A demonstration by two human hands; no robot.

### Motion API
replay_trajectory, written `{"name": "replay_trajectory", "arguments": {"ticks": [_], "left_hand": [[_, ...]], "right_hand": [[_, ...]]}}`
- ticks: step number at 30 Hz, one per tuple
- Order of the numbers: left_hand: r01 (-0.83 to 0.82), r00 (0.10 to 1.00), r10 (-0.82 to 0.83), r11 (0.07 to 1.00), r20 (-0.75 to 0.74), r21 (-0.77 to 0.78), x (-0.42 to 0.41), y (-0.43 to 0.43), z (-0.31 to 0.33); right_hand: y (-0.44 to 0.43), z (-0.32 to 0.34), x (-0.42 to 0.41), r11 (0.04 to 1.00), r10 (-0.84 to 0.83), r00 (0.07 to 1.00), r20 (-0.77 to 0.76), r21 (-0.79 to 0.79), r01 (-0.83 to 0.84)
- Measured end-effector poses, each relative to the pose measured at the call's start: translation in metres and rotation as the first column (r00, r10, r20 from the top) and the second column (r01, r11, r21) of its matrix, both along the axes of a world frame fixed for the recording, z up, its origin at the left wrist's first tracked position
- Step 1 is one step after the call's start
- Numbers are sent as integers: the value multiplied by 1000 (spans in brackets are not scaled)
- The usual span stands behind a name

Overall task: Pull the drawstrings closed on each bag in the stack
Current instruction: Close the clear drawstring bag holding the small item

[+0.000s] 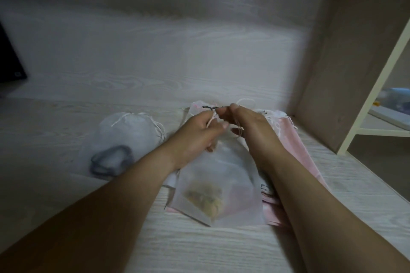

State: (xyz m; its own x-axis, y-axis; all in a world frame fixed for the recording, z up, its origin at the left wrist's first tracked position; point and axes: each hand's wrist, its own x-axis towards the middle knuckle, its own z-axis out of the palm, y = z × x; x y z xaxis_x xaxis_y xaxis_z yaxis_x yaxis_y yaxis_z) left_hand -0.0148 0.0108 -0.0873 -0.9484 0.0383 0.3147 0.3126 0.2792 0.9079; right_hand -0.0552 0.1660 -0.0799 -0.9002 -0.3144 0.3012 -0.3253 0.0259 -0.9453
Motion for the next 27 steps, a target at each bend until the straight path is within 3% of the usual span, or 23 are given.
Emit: {"name": "replay_trajectory", "arguments": {"ticks": [3,6,8,10,12,15,21,27], "left_hand": [[23,999,-31,987,-45,-161,2,5,1],[5,998,-18,982,-67,-188,4,7,2],[-36,999,33,992,-26,-124,5,10,4],[-58,997,54,996,60,70,2,10,2],[-90,987,47,955,155,283,-3,6,0],[-140,962,22,896,273,421,-7,-2,-1],[-127,963,24,919,268,374,-9,-1,-3],[-161,972,89,925,216,343,-8,1,-3]], "right_hand": [[-4,4,10,995,77,994,-83,74,-71],[-5,6,15,984,139,983,-122,128,-124],[-8,5,14,981,140,981,-132,150,-120],[-9,1,8,985,99,993,-71,150,-88],[-7,-3,-1,987,80,995,63,134,-88],[-2,-9,-2,969,99,990,101,216,-119],[-3,-11,-2,986,160,953,257,-2,-165],[-1,-10,2,965,260,911,320,-55,-257]]}}
